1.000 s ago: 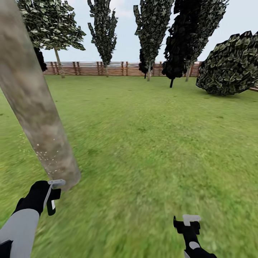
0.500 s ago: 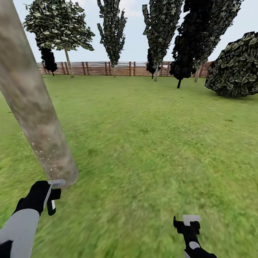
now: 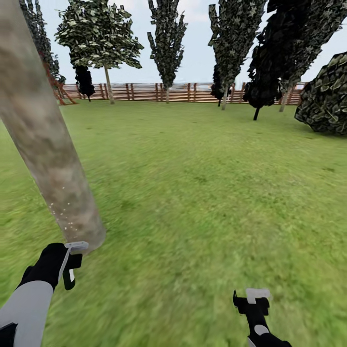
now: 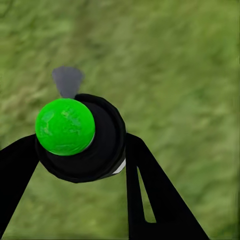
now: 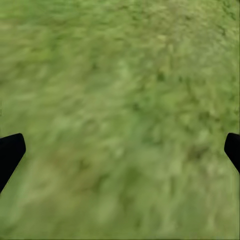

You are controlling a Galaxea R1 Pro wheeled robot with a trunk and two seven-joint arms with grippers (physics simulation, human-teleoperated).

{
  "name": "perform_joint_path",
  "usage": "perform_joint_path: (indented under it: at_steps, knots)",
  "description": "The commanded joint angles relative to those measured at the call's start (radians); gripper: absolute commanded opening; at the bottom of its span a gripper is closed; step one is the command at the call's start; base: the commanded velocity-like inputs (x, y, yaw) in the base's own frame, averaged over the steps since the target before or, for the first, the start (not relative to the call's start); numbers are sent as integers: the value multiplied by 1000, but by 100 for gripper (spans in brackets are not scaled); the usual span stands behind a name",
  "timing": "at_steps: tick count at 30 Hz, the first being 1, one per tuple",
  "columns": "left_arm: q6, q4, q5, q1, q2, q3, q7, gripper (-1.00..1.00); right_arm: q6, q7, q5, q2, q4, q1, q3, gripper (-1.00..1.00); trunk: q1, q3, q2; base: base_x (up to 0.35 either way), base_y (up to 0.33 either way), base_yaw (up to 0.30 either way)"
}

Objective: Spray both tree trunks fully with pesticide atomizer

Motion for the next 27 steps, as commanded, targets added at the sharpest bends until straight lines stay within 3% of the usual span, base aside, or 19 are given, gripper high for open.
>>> perform_joint_path:
  at_steps: [1, 11, 27]
  knots:
    - [3, -1, -11, -1, -1, 4, -9, -100, -2, -4, 10, 0, 1, 0, -4, 100, 0, -1, 0, 197, -227, 277]
    - [3, -1, -11, -1, -16, 4, -9, -100, -2, -3, 10, 1, 2, 0, -4, 100, 0, -1, 0, 245, -182, 271]
    - [2, -2, -12, -1, -29, 4, -9, -100, -2, -3, 10, 2, 2, 0, -3, 100, 0, -1, 0, 262, -163, 36]
